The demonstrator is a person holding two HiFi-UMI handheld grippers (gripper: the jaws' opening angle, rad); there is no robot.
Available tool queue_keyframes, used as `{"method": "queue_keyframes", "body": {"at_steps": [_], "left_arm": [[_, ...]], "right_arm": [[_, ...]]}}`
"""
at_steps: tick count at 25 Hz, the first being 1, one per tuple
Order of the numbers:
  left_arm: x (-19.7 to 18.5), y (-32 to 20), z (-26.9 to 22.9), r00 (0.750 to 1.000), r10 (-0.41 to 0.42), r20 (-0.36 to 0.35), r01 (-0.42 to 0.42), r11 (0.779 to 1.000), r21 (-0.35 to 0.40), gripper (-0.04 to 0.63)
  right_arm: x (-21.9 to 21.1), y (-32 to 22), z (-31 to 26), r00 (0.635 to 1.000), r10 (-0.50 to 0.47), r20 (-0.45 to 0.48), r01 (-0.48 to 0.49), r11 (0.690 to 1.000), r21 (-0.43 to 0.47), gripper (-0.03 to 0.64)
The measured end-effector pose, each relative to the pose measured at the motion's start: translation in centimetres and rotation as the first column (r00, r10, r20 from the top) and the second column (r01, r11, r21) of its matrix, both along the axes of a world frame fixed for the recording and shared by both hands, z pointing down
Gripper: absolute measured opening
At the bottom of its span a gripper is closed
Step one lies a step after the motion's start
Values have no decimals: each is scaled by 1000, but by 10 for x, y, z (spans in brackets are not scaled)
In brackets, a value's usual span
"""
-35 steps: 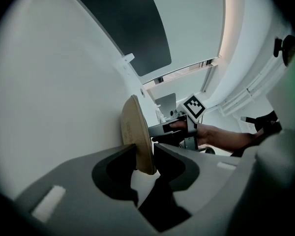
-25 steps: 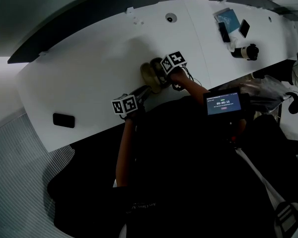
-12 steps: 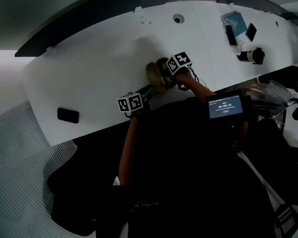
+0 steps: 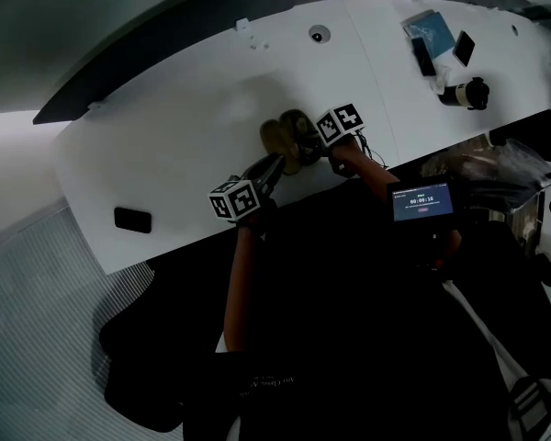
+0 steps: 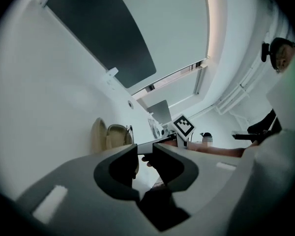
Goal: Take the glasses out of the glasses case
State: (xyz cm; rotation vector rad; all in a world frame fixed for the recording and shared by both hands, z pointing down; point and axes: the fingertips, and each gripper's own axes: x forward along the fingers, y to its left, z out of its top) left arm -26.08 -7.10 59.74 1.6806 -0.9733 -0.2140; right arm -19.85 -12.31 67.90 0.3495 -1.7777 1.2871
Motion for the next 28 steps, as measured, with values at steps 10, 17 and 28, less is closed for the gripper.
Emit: {"method": "queue_keyframes", "body": {"at_steps": [10, 17, 28], "left_arm": [[39, -35, -48, 987, 107, -118, -99, 993, 70, 117], [106, -39, -74, 919, 280, -279, -259, 960, 110, 126], [159, -57, -106, 852, 312, -421, -217, 941, 259, 17]], "right_arm": [[15, 2, -128, 843, -2, 538, 11, 1000, -14, 117], [51, 11, -162, 753, -5, 659, 34, 999, -31, 117], [109, -10, -189, 567, 177, 805, -120, 984, -132, 118]]}}
